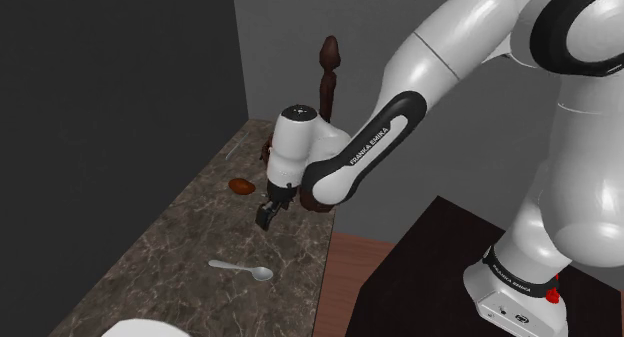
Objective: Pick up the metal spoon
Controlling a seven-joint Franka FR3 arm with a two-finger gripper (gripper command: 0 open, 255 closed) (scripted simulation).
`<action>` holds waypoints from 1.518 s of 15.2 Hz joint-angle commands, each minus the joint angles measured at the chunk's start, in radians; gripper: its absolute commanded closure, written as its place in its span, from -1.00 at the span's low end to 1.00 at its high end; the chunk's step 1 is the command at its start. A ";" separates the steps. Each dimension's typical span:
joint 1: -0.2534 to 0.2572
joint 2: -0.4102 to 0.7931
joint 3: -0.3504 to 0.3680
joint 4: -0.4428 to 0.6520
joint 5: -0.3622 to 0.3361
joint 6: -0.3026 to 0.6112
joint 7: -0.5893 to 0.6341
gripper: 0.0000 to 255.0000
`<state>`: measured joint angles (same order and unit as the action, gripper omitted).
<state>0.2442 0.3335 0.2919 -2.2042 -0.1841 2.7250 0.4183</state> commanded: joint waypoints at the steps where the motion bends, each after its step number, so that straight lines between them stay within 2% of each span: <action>1: 0.030 0.068 -0.010 0.048 -0.028 0.024 0.024 -1.00; 6: 0.109 0.242 -0.037 0.204 -0.076 0.055 0.058 -1.00; 12: 0.188 0.438 -0.053 0.412 -0.101 0.059 0.069 -1.00; 21: 0.210 0.526 -0.082 0.451 -0.117 0.111 0.078 -1.00; 22: 0.211 0.527 -0.082 0.453 -0.116 0.111 0.079 1.00; 23: 0.210 0.527 -0.082 0.453 -0.116 0.111 0.078 1.00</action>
<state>0.4545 0.8589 0.2104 -1.7530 -0.3004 2.8355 0.4966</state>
